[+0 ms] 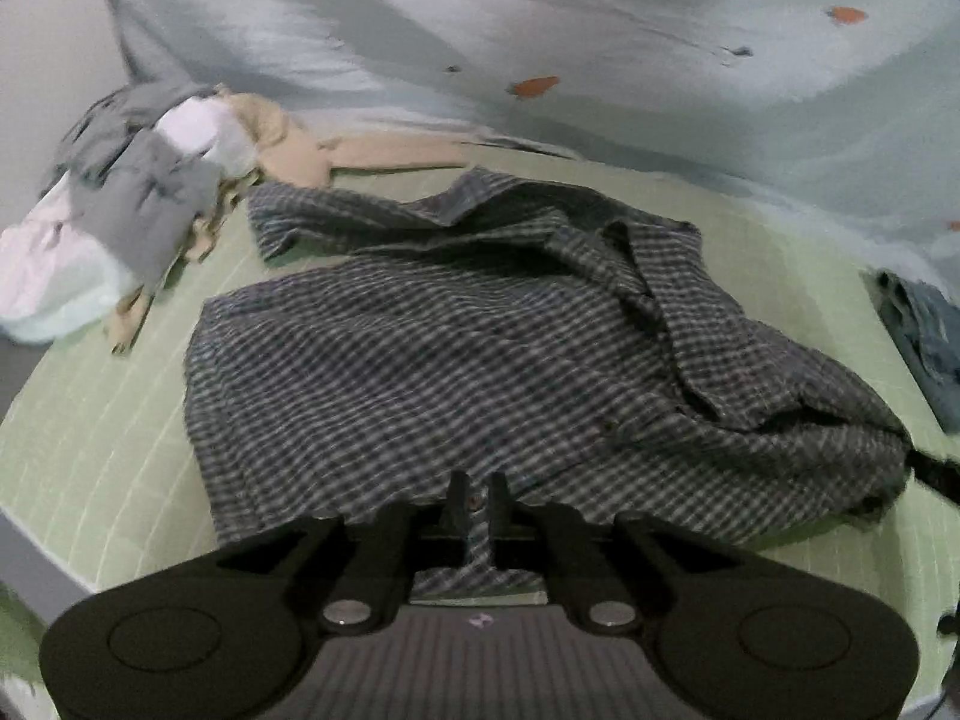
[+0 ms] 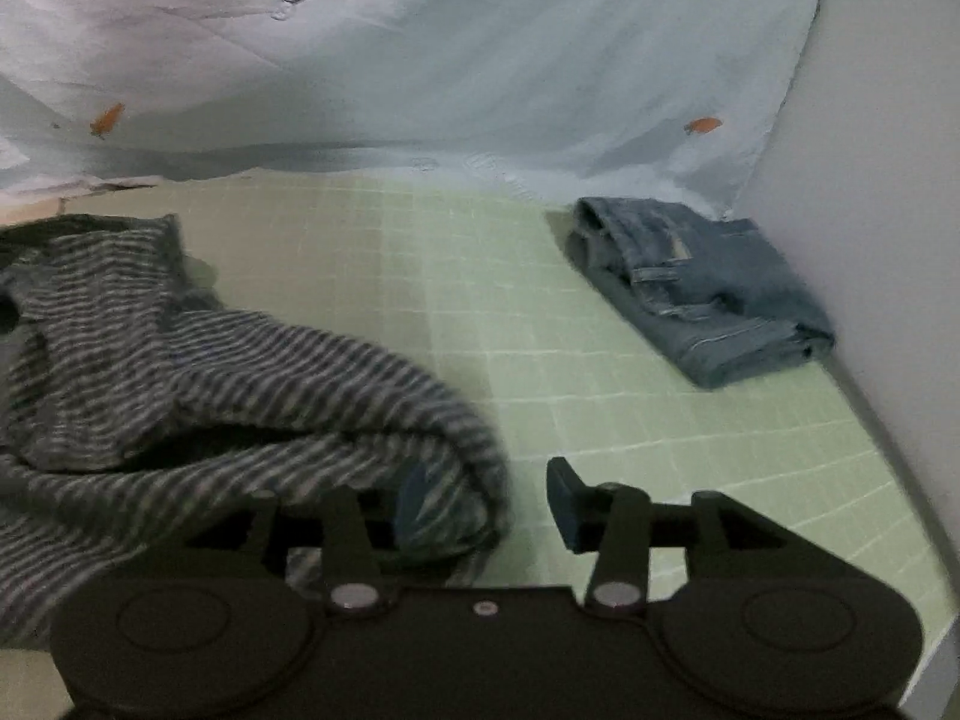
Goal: Fold clothes
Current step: 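Pull the checked shirt onto the open table with the right gripper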
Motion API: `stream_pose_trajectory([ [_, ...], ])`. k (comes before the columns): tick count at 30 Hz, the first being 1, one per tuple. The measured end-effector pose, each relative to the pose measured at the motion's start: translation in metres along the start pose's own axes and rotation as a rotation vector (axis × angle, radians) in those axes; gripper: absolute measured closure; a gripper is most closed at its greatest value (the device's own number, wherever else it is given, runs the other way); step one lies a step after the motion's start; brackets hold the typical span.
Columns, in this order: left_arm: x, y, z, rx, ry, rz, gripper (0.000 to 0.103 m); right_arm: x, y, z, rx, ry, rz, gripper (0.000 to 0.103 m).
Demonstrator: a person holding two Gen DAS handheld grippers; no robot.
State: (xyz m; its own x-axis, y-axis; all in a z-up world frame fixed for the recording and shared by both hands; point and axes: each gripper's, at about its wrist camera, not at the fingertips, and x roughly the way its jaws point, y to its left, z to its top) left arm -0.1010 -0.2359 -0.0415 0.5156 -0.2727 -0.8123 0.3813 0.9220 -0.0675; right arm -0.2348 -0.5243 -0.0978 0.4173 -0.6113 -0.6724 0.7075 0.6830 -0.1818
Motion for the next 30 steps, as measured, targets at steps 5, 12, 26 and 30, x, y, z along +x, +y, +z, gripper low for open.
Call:
stream_pose_trajectory([
  [5, -0.001, 0.008, 0.011, -0.016, -0.029, 0.046, 0.081, -0.008, 0.032, 0.007, -0.06, -0.049, 0.128, 0.04],
  [12, 0.014, 0.029, 0.028, -0.061, -0.027, 0.097, 0.066, -0.012, 0.097, 0.038, -0.2, -0.121, 0.283, 0.028],
  [26, 0.105, 0.105, 0.083, -0.152, 0.066, 0.116, 0.049, 0.041, 0.308, 0.112, -0.574, -0.153, 0.418, 0.016],
  [30, 0.136, 0.13, 0.092, -0.181, 0.112, 0.123, 0.049, 0.074, 0.374, 0.117, -0.707, -0.108, 0.422, 0.015],
])
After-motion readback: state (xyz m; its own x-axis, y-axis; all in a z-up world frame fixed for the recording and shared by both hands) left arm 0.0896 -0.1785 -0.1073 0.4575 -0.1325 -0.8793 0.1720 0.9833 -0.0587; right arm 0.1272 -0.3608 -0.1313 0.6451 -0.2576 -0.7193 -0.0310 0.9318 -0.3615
